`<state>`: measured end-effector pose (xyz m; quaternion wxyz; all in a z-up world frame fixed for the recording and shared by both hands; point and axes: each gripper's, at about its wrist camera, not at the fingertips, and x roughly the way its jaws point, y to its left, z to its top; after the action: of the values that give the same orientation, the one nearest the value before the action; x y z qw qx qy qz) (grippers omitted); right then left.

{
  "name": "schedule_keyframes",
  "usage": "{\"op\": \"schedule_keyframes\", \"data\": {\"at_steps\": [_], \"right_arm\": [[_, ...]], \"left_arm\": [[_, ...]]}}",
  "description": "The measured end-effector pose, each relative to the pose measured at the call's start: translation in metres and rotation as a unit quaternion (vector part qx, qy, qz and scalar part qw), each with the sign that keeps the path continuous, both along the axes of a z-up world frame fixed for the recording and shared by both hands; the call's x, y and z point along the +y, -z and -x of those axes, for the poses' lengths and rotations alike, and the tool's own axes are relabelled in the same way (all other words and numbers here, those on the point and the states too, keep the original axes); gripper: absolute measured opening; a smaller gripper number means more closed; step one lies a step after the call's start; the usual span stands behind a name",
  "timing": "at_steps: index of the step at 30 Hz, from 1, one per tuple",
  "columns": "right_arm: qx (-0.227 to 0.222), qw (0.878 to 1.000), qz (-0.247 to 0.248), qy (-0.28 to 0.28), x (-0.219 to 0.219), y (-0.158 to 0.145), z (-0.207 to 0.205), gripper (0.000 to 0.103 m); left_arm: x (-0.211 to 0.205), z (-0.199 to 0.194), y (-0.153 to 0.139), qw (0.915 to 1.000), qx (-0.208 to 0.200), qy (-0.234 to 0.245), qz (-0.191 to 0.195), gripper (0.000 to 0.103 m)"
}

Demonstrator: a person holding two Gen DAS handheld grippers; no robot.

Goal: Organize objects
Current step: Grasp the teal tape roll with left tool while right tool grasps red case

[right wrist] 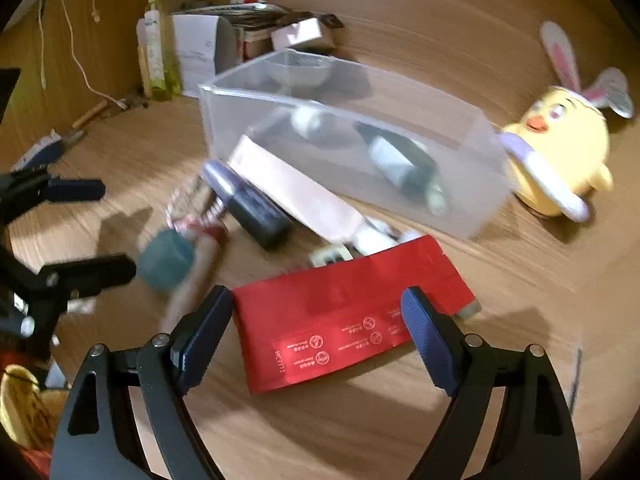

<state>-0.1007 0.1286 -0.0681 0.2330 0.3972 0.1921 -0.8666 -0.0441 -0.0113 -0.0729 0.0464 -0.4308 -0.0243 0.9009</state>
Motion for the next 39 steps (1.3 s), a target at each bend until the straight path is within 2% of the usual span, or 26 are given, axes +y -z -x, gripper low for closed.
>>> {"op": "schedule_keyframes", "data": {"at_steps": [5, 9, 14, 22, 27, 34, 39], "right_arm": [[-0.007, 0.999, 0.013, 0.038, 0.034, -0.003, -0.012, 0.084], [-0.035, 0.995, 0.066, 0.07, 0.052, -0.006, -0.013, 0.084], [-0.092, 0.981, 0.135, 0.1, 0.042, 0.003, 0.001, 0.09], [-0.097, 0.972, 0.139, 0.165, 0.032, 0.012, 0.03, 0.092], [-0.079, 0.978, 0.117, 0.153, 0.035, 0.013, 0.03, 0.088], [-0.065, 0.985, 0.091, 0.132, 0.06, 0.013, 0.012, 0.064], [-0.049, 0.984, 0.091, 0.147, 0.084, 0.012, 0.004, 0.059]], "left_arm": [[0.015, 0.01, 0.009, 0.9997, -0.014, 0.018, 0.004, 0.093], [0.016, 0.014, 0.012, 0.9998, -0.013, 0.011, 0.003, 0.092], [0.011, 0.017, 0.013, 0.9993, -0.018, 0.008, -0.031, 0.074], [0.013, 0.014, 0.011, 0.9989, -0.004, 0.011, -0.045, 0.039], [0.014, 0.01, 0.009, 0.9993, 0.007, 0.009, -0.037, 0.039], [0.006, -0.002, -0.004, 0.9986, 0.035, -0.004, -0.039, 0.039], [0.005, -0.008, -0.016, 0.9976, 0.058, -0.016, -0.032, 0.039]]}}
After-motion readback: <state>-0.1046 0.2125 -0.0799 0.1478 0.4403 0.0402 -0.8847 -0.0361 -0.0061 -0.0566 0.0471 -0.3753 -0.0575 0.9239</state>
